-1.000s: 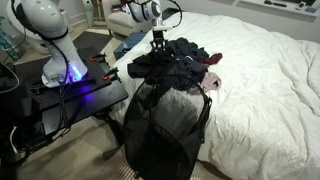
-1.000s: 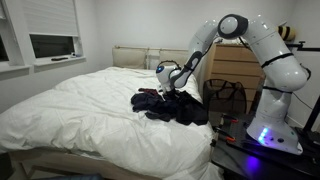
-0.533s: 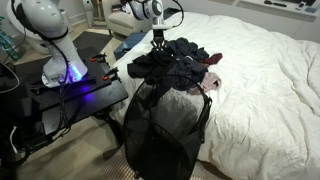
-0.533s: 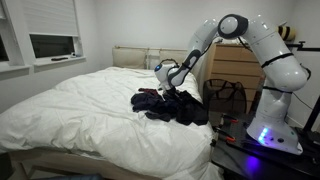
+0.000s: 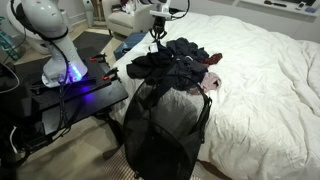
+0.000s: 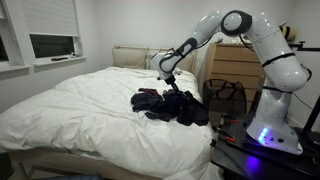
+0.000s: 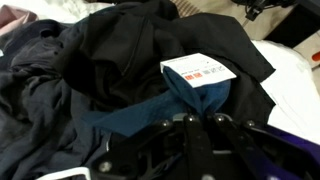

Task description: Pick the socks and put them in the bag

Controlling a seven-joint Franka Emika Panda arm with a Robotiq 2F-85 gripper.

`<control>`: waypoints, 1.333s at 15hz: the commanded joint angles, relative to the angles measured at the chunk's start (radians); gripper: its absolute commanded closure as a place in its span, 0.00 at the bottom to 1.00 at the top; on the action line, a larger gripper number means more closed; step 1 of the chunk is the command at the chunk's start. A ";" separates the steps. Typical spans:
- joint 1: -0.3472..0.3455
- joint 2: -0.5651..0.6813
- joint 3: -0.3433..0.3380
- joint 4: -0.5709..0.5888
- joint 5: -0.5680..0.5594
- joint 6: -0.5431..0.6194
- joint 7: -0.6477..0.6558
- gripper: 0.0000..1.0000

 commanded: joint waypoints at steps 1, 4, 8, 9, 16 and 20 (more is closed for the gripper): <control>-0.017 -0.048 0.005 0.033 0.100 -0.077 0.114 0.98; -0.028 -0.081 -0.003 0.046 0.178 -0.082 0.212 0.98; -0.046 -0.136 -0.023 0.039 0.259 -0.051 0.336 0.98; -0.052 -0.152 -0.031 0.036 0.275 -0.045 0.366 0.98; -0.109 -0.275 -0.116 -0.012 0.340 -0.036 0.554 0.98; -0.158 -0.362 -0.181 -0.070 0.360 -0.036 0.642 0.98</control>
